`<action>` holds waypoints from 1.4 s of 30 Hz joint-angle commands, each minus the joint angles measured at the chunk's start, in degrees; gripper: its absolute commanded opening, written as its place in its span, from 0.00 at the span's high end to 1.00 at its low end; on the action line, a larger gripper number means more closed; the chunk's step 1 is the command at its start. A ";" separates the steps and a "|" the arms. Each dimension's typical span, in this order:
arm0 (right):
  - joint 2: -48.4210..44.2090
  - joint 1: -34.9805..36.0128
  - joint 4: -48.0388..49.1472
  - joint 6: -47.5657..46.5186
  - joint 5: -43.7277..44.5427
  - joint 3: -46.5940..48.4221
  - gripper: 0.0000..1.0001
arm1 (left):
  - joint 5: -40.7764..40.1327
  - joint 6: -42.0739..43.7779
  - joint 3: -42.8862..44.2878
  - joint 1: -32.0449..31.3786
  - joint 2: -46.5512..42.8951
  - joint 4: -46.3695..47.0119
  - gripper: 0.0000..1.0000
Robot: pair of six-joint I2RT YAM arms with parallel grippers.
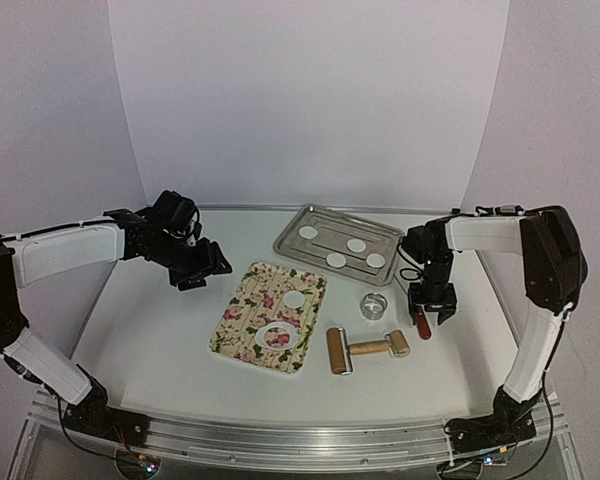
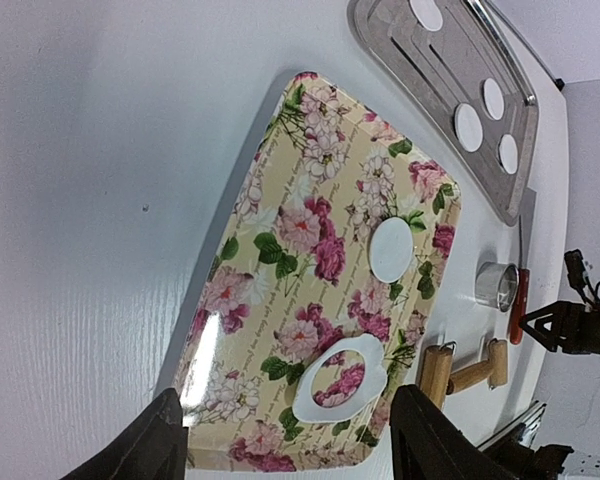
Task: Roll out the dumpling wrappers from the dough
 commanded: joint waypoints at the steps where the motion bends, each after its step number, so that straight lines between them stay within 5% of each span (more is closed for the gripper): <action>1: 2.38 -0.30 1.53 -0.40 -0.55 -0.15 0.45 | 0.16 -0.92 -0.45 -0.07 -3.11 -1.28 0.06; 11: 5.76 -0.55 2.60 1.30 1.13 -1.35 0.61 | -0.63 -0.18 0.84 -0.03 -3.22 -2.62 0.06; 21: -2.53 -0.83 1.15 2.37 1.91 -2.03 0.99 | 0.33 -0.37 4.73 -0.03 -1.16 -4.04 0.06; 26: -9.08 -0.74 -3.15 -2.37 2.49 2.06 1.00 | 4.44 -2.34 9.27 -0.03 0.73 -2.85 0.06; 32: -17.04 0.95 -6.61 -9.07 -6.88 5.82 1.00 | 11.74 -4.53 13.49 -0.25 2.56 1.43 0.06; 42: -16.33 18.01 -8.39 -3.97 -8.10 11.13 1.00 | 20.96 -5.41 18.07 -7.27 9.87 11.29 0.05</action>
